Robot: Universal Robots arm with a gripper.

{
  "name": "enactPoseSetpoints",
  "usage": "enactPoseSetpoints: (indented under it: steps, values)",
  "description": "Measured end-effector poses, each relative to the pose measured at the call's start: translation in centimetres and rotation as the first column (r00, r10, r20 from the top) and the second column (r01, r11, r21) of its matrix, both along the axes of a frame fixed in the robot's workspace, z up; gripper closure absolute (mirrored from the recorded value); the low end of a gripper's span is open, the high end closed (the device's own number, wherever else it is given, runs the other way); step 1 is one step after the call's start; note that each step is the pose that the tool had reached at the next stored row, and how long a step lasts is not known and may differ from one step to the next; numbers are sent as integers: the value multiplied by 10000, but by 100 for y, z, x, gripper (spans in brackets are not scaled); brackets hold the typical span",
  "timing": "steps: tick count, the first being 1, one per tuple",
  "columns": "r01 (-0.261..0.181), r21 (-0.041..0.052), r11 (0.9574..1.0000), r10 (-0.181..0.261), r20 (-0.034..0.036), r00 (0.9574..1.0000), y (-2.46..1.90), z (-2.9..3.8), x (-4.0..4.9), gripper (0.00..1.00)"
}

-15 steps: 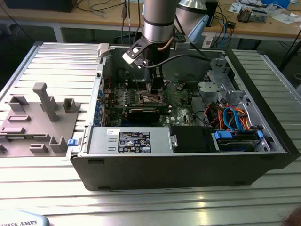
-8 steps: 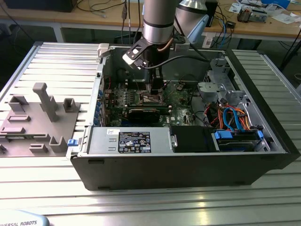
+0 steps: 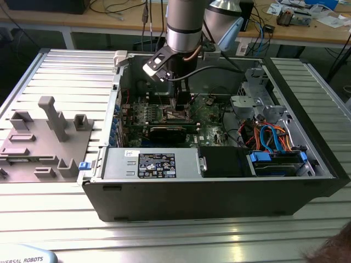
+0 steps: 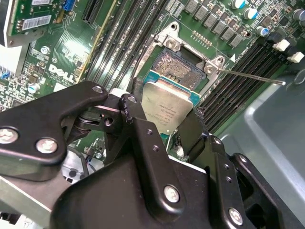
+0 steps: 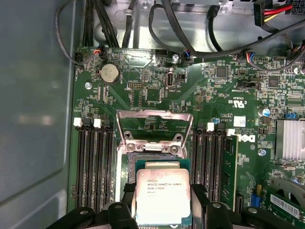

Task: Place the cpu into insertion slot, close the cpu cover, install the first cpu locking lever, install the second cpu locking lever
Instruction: 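Place the cpu into insertion slot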

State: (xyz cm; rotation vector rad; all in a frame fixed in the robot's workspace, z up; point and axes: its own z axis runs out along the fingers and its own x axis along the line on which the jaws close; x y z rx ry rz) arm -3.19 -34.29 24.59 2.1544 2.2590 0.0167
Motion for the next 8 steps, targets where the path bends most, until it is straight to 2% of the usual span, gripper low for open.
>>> enactPoseSetpoints:
  steps: [8]
  values:
    - [1, 1, 10000, -1, 1, 10000, 0, -26, -4, 46]
